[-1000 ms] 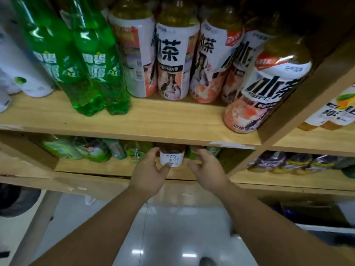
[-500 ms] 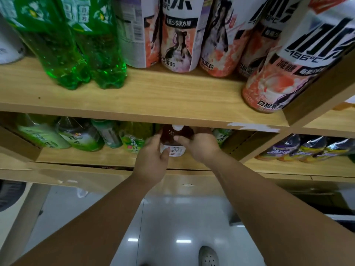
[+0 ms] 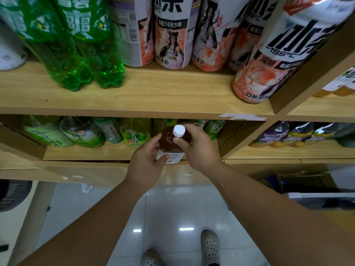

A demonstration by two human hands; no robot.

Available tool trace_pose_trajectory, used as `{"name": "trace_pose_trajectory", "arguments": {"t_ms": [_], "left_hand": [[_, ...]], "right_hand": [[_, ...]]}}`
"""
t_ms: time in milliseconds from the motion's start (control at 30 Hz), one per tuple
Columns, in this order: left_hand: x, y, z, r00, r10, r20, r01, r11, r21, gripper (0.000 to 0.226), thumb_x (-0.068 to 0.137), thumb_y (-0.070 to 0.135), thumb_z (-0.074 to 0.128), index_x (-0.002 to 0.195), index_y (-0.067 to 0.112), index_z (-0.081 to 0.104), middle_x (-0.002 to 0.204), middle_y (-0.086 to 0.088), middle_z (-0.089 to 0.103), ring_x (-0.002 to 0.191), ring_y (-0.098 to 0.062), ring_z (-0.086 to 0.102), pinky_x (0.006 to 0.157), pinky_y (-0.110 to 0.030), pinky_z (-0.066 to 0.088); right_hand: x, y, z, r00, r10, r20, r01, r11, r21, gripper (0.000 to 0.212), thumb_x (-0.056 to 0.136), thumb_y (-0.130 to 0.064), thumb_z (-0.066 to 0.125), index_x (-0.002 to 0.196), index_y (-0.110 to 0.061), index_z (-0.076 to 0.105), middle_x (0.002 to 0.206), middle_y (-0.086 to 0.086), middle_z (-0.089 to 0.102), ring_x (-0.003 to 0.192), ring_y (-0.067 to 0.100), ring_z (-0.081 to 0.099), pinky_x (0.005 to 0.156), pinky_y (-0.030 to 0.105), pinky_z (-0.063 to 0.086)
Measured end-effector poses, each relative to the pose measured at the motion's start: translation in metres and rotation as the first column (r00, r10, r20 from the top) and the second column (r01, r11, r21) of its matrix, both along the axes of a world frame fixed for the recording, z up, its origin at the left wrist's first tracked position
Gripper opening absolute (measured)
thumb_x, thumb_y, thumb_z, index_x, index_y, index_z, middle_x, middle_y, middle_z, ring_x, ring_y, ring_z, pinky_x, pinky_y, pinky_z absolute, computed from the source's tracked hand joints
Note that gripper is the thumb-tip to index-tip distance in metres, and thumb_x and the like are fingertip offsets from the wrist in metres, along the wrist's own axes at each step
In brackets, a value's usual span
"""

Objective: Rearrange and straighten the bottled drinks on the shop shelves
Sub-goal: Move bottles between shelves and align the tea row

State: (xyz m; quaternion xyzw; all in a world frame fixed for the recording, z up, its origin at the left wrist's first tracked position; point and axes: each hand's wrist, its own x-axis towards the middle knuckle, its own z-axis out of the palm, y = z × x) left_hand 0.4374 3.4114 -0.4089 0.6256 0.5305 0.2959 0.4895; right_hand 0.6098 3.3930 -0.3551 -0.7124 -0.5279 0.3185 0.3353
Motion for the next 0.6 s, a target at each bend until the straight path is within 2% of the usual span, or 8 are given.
{"name": "trace_pose_trajectory", "arguments": {"t_ms": [67, 133, 200, 267, 400, 467, 533, 600], "left_hand": [[-0.008, -0.012, 0.019, 0.998, -0.034, 0.043, 0.037, 0.997, -0.061, 0.076, 0.086, 0.004, 0.078, 0.147, 0.039, 0.048, 0.124, 0.031, 0.065, 0.113, 0.011, 0.061, 0.095, -0.022, 0.054], [-0.018, -0.025, 0.042, 0.996, -0.078, 0.045, 0.081, 0.994, -0.069, 0.082, 0.084, 0.005, 0.081, 0.138, 0.058, 0.047, 0.121, 0.041, 0.062, 0.115, 0.011, 0.060, 0.095, -0.023, 0.054], [-0.029, -0.035, 0.061, 0.991, -0.118, 0.055, 0.122, 0.989, -0.082, 0.084, 0.080, 0.010, 0.085, 0.136, 0.061, 0.050, 0.129, 0.031, 0.062, 0.122, -0.001, 0.061, 0.101, -0.038, 0.054], [-0.037, -0.042, 0.087, 0.983, -0.182, 0.041, 0.184, 0.979, -0.082, 0.083, 0.075, 0.021, 0.090, 0.142, 0.051, 0.050, 0.135, 0.023, 0.063, 0.126, -0.007, 0.060, 0.103, -0.051, 0.052], [-0.043, -0.061, 0.147, 0.954, -0.299, -0.029, 0.298, 0.954, -0.016, 0.088, 0.063, 0.036, 0.093, 0.137, 0.056, 0.051, 0.130, 0.026, 0.064, 0.125, -0.001, 0.059, 0.103, -0.048, 0.052], [-0.037, -0.070, 0.174, 0.947, -0.318, -0.056, 0.319, 0.948, 0.016, 0.093, 0.058, 0.037, 0.097, 0.136, 0.056, 0.052, 0.125, 0.027, 0.066, 0.123, 0.002, 0.059, 0.099, -0.044, 0.055], [-0.025, -0.078, 0.199, 0.944, -0.326, -0.053, 0.328, 0.944, 0.028, 0.101, 0.047, 0.041, 0.101, 0.136, 0.049, 0.054, 0.120, 0.027, 0.068, 0.120, 0.002, 0.060, 0.094, -0.042, 0.058], [-0.009, -0.084, 0.221, 0.939, -0.335, -0.076, 0.339, 0.939, 0.060, 0.101, 0.037, 0.053, 0.096, 0.130, 0.049, 0.056, 0.115, 0.028, 0.067, 0.116, 0.002, 0.062, 0.090, -0.040, 0.060]], "right_hand": [[-0.002, -0.015, 0.015, 1.000, 0.024, 0.000, -0.024, 0.999, 0.024, 0.031, 0.094, -0.020, 0.072, 0.124, -0.022, 0.064, 0.118, 0.003, 0.062, 0.105, 0.017, 0.057, 0.089, 0.031, 0.048], [-0.002, -0.034, 0.038, 0.998, 0.043, -0.039, -0.041, 0.998, 0.037, 0.029, 0.093, -0.019, 0.073, 0.119, -0.024, 0.064, 0.116, 0.001, 0.064, 0.105, 0.016, 0.057, 0.090, 0.033, 0.049], [-0.002, -0.051, 0.059, 0.992, 0.079, -0.094, -0.076, 0.997, 0.029, 0.026, 0.092, -0.021, 0.074, 0.116, -0.026, 0.064, 0.113, -0.001, 0.065, 0.105, 0.017, 0.059, 0.091, 0.037, 0.052], [0.000, -0.068, 0.087, 0.982, 0.091, -0.168, -0.089, 0.996, 0.019, 0.024, 0.090, -0.028, 0.073, 0.113, -0.031, 0.064, 0.109, -0.006, 0.066, 0.105, 0.019, 0.061, 0.091, 0.048, 0.055], [0.007, -0.103, 0.149, 0.960, 0.134, -0.248, -0.131, 0.991, 0.030, 0.025, 0.088, -0.034, 0.072, 0.112, -0.033, 0.065, 0.109, -0.010, 0.066, 0.105, 0.024, 0.065, 0.089, 0.057, 0.056], [0.014, -0.119, 0.175, 0.951, 0.136, -0.278, -0.126, 0.991, 0.053, 0.021, 0.091, -0.027, 0.073, 0.110, -0.032, 0.066, 0.107, -0.009, 0.066, 0.102, 0.027, 0.067, 0.082, 0.049, 0.060], [0.024, -0.132, 0.200, 0.947, 0.136, -0.292, -0.116, 0.990, 0.083, 0.021, 0.093, -0.018, 0.073, 0.107, -0.031, 0.067, 0.101, -0.011, 0.066, 0.095, 0.017, 0.068, 0.072, 0.031, 0.057], [0.036, -0.144, 0.223, 0.956, 0.132, -0.261, -0.108, 0.989, 0.103, 0.021, 0.093, -0.016, 0.074, 0.108, -0.030, 0.068, 0.101, -0.011, 0.066, 0.090, 0.014, 0.068, 0.071, 0.029, 0.056]]}}
